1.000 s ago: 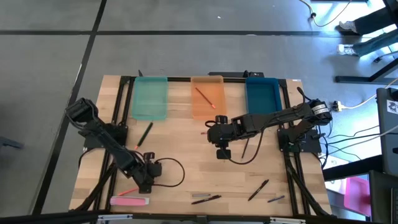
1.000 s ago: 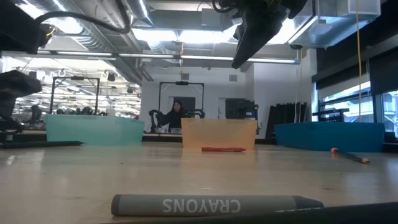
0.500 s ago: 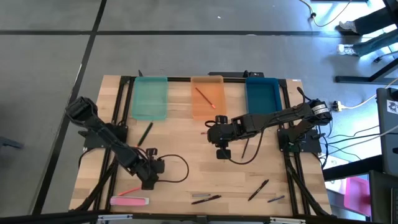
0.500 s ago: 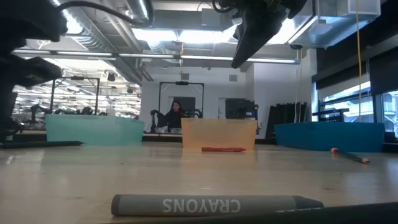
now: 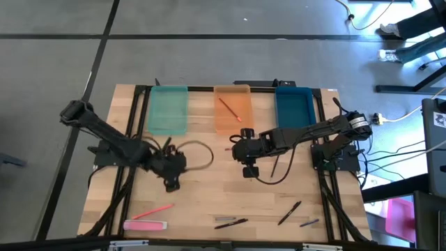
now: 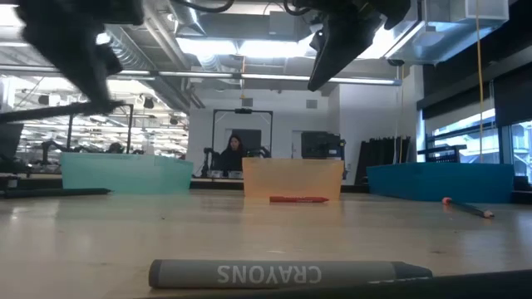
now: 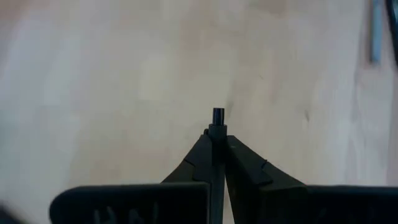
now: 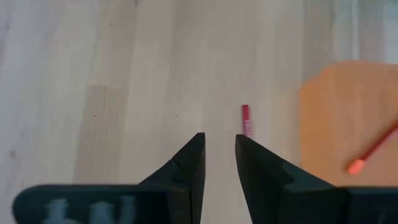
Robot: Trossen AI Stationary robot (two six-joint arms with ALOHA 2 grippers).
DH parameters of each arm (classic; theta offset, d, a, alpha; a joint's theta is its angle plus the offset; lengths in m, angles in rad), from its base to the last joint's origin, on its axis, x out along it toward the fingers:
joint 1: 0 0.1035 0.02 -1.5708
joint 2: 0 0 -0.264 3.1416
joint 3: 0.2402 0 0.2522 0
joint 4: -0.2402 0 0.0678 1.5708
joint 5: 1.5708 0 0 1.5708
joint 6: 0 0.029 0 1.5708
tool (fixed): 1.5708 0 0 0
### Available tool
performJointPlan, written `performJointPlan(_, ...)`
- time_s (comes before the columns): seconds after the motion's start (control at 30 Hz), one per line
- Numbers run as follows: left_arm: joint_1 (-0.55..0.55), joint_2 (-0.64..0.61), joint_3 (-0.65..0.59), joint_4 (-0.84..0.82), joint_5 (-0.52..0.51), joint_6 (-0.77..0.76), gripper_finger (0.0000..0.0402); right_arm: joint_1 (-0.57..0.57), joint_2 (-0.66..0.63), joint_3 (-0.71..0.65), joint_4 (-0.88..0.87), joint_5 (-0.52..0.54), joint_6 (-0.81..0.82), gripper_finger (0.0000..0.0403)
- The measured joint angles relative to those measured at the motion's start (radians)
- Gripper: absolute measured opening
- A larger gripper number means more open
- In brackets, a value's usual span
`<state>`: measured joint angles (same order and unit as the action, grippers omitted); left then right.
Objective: Sort crayons/erasers/pens/pencils in bins
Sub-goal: Put the black pen into the green bin
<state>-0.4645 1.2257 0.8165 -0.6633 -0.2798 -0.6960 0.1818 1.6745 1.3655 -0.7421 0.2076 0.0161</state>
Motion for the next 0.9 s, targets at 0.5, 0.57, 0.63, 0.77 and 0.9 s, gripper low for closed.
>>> performJointPlan(0.5, 0.449, -0.174, 0.000, -0.090, -0.054, 0.108, 0.0014, -0.002, 0.000, 0.000, 0.111, 0.245, 0.002, 0.0094)
performJointPlan(0.57, 0.525, -0.182, 0.000, -0.079, -0.067, 0.143, 0.0014, -0.002, 0.000, 0.000, 0.132, 0.263, 0.001, 0.0094)
performJointPlan(0.63, 0.600, -0.182, 0.000, -0.063, -0.097, 0.182, 0.0014, -0.002, 0.000, 0.000, 0.156, 0.271, 0.001, 0.0094)
performJointPlan(0.77, 0.749, -0.182, 0.000, -0.021, -0.139, 0.245, 0.0014, -0.002, 0.000, 0.000, 0.181, 0.271, 0.001, 0.0094)
performJointPlan(0.9, 0.887, -0.182, 0.000, 0.012, -0.157, 0.254, 0.0014, -0.002, 0.000, 0.000, 0.205, 0.271, 0.001, 0.0094)
